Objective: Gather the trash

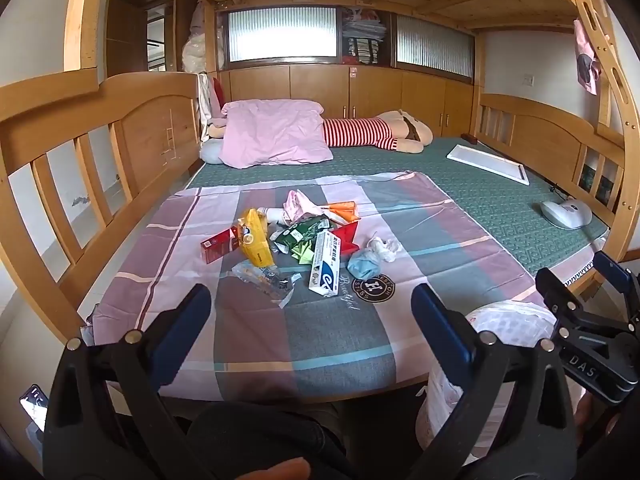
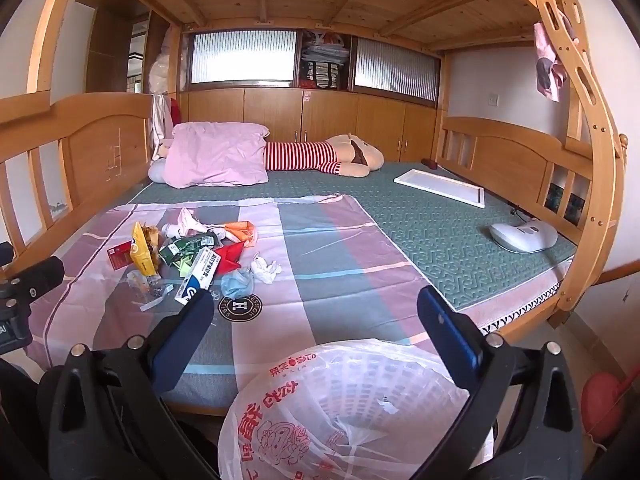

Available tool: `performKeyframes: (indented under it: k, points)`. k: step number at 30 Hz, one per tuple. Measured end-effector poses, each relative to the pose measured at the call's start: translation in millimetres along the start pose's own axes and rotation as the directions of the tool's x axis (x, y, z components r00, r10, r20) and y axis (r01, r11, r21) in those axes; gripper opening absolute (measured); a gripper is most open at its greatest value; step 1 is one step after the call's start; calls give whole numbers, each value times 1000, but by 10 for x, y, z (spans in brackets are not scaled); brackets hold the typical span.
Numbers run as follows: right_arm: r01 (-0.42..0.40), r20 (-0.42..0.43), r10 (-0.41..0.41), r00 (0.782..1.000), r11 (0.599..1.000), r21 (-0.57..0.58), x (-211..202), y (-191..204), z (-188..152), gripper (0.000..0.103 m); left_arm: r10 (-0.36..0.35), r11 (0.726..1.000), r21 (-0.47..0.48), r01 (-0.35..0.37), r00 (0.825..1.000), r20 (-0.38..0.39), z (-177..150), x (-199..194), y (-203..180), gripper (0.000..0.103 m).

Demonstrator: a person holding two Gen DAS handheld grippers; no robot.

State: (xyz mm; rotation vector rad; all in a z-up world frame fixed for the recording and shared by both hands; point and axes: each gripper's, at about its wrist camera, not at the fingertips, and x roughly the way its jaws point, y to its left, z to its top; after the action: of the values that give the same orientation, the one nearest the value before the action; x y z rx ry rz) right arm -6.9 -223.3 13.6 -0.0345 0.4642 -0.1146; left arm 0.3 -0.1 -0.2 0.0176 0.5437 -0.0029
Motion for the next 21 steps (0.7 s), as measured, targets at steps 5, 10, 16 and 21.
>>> performKeyframes:
  k: [5, 10, 16, 21]
  points:
    - [-9, -8, 9, 1000, 1000, 10, -14, -5, -10, 100, -2, 1000, 6, 2, 1000, -4, -1, 5, -4, 100]
    - [-3, -14, 4, 1000, 1000, 20, 21, -53, -4, 100, -5, 1000, 15, 5, 1000, -10, -6, 2, 61, 100]
    - [-1, -30, 3, 1000, 999, 50, 62, -110, -24, 100, 8, 1000, 14, -7, 1000, -20, -52, 61, 43, 100]
    - [-8, -32, 10, 999, 997, 74, 64, -144, -33, 100, 10, 1000, 12, -10, 1000, -21, -66, 65, 62, 100]
